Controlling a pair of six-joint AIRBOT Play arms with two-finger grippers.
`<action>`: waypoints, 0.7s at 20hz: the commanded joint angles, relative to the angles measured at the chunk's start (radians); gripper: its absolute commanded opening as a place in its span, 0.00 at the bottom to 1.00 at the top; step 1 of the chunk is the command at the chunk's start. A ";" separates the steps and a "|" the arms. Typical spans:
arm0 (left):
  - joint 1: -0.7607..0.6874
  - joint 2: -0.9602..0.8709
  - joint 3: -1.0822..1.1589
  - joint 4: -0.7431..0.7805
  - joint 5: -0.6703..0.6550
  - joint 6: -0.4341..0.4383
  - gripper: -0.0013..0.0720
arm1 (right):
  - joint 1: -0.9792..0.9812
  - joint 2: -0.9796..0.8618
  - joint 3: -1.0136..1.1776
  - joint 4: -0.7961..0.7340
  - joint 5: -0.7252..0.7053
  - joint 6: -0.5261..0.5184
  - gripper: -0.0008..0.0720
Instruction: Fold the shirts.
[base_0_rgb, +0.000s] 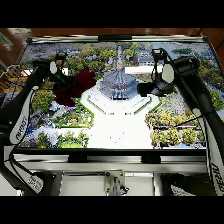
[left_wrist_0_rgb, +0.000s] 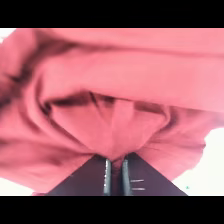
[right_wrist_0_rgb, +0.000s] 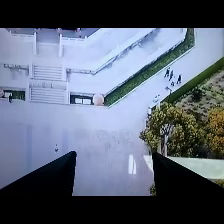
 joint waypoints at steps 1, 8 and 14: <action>-0.020 0.119 0.121 -0.017 -0.056 0.027 0.07 | -0.001 0.062 0.056 -0.039 -0.002 0.002 0.81; -0.234 0.481 0.159 -0.106 -0.060 0.027 0.07 | -0.001 0.319 0.224 -0.261 0.005 0.064 0.81; -0.534 0.496 0.096 -0.109 -0.089 0.026 0.07 | -0.001 0.480 0.224 -0.299 0.169 0.086 0.81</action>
